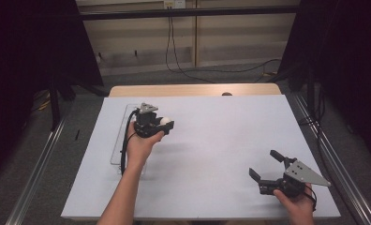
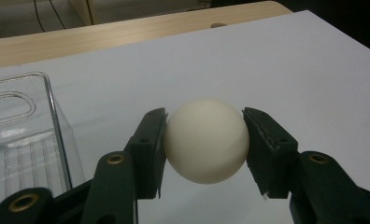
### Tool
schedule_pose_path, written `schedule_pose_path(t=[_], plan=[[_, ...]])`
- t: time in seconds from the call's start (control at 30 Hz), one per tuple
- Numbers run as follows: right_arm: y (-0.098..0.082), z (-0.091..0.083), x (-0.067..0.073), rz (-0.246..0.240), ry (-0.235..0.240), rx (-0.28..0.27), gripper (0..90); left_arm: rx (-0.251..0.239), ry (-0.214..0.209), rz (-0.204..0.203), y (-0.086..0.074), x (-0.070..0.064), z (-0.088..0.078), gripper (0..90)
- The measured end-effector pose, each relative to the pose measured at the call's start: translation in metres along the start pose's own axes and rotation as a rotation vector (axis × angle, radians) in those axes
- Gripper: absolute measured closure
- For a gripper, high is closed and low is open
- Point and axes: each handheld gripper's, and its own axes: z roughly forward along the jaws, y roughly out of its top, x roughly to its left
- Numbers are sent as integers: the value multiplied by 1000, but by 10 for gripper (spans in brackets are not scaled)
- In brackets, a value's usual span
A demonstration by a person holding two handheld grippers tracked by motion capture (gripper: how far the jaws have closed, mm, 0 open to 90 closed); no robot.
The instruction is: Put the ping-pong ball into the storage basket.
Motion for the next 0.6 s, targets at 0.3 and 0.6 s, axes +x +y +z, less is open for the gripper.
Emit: schedule_pose_path(t=[0.3, 0.6], plan=[[0, -1, -1, -1, 1, -4, 8, 2, -3, 24, -1, 2, -4, 512], [0, -1, -1, -3, -5, 2, 8, 12, -1, 34, -2, 4, -8, 512]])
